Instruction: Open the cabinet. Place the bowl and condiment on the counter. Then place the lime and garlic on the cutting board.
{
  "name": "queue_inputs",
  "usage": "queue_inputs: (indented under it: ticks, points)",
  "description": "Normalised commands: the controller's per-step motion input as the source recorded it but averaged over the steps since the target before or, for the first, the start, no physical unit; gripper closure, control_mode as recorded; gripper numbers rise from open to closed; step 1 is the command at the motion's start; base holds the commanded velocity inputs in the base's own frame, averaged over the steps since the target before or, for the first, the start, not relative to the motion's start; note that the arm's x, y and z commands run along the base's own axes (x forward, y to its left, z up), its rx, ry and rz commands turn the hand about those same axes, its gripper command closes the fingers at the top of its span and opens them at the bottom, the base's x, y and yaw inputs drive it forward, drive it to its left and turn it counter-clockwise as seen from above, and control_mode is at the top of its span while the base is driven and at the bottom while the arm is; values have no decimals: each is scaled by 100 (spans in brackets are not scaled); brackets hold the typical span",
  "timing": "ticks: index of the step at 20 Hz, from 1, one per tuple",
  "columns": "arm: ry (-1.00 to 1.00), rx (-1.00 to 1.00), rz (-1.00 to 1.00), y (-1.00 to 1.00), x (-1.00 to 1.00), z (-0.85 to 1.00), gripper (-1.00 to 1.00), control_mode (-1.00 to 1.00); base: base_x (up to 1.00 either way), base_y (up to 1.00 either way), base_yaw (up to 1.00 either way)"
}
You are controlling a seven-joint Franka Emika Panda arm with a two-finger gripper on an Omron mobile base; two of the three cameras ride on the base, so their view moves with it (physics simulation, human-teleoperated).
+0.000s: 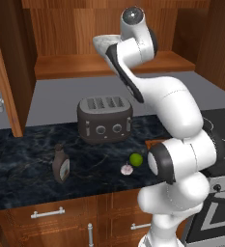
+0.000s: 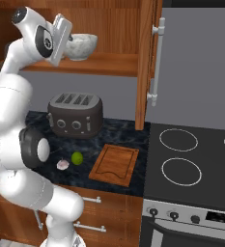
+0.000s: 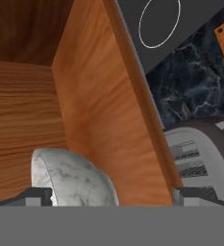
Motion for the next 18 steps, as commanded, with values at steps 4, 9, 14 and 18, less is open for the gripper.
queue_inputs:
  ticks: [4, 9, 14, 18]
  points:
    - [0, 0, 0, 9, 33, 0, -100, -100, 0, 0, 0]
    - [0, 0, 0, 9, 31, -1, -100, -100, 0, 0, 0]
    - [0, 0, 0, 10, 31, -4, -100, -100, 0, 0, 0]
    - [0, 0, 0, 8, 33, -4, -100, -100, 0, 0, 0]
